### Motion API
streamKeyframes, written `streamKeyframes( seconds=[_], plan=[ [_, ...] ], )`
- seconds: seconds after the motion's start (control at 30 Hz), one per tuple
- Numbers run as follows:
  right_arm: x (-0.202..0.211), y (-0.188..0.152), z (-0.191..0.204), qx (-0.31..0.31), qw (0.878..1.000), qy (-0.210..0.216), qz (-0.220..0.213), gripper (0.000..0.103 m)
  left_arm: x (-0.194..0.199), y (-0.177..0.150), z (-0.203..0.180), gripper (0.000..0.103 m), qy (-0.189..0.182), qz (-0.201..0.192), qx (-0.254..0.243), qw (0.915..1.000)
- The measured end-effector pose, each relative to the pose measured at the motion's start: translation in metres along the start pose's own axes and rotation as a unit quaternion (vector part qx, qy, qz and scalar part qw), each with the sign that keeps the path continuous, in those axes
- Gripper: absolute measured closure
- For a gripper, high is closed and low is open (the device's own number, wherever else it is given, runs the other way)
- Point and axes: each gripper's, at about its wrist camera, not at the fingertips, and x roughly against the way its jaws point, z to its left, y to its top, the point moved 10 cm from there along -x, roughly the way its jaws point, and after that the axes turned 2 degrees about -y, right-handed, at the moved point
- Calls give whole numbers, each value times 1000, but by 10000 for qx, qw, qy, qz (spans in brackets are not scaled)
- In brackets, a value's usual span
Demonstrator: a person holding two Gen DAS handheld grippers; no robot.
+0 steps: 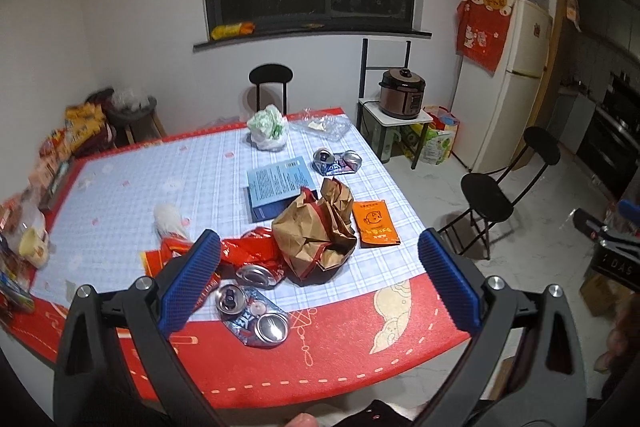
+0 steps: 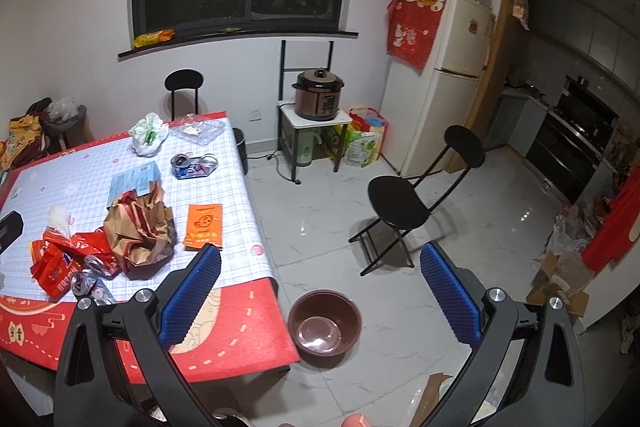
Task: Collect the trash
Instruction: 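Move both tools toward the red wrapper and brown paper bag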
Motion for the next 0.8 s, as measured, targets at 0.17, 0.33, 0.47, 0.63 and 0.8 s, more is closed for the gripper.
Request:
streamKeyframes(
  seconds=[0.17, 0.33, 0.47, 0.63, 0.8],
  plan=[
    [-24, 3, 28, 115, 9991, 333, 239, 5, -18, 0, 37, 6, -63, 108, 420, 9990],
    [-51, 6, 69, 341, 9955, 769, 428, 5, -35, -2, 80, 6, 247, 174, 549, 9980],
    [-71, 6, 106, 566, 9906, 1119, 544, 5, -48, -6, 122, 6, 576, 214, 655, 9960],
    [-92, 3, 156, 881, 9816, 1550, 676, 5, -65, -23, 163, 6, 833, 437, 734, 9929],
    [-106, -7, 199, 1226, 9713, 1875, 804, 5, -84, -53, 186, 6, 839, 838, 833, 9894]
  ],
)
